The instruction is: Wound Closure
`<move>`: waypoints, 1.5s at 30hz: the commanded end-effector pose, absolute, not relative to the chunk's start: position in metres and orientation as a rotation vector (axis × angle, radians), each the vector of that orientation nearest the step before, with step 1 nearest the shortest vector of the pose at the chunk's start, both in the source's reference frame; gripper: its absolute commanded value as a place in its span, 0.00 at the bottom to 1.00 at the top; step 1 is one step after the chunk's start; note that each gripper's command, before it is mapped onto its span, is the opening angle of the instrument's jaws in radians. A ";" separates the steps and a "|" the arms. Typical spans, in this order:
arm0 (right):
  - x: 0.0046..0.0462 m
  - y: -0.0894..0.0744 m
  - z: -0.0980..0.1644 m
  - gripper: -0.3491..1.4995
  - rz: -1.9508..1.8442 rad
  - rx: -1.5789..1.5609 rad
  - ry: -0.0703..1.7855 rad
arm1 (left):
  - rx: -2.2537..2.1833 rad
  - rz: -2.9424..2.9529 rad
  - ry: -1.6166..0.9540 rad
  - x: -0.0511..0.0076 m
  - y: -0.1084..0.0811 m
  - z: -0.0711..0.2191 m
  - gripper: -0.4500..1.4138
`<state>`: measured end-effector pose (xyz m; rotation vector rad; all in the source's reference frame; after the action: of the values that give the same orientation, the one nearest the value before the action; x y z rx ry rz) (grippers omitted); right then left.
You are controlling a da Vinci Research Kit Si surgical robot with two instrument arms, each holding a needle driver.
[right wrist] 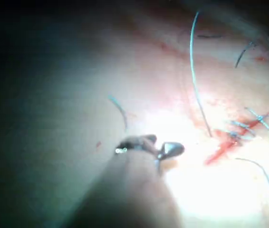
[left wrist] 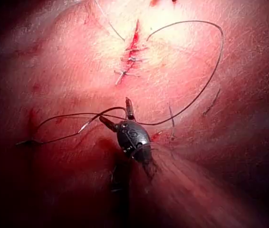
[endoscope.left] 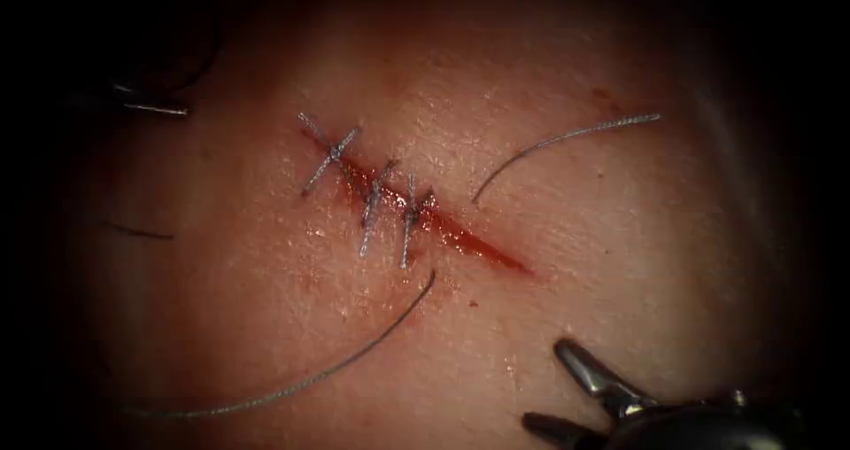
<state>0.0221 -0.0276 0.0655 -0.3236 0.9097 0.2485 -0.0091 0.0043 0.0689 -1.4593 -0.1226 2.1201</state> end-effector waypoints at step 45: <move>0.0192 -0.022 0.062 0.84 0.660 -0.149 1.155 | -1.413 2.075 -0.305 -0.0136 0.001 0.056 0.82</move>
<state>0.0189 -0.0207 0.0616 -0.1428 1.1791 0.6890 -0.0143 0.0010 0.0556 -1.4323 -0.3024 2.0836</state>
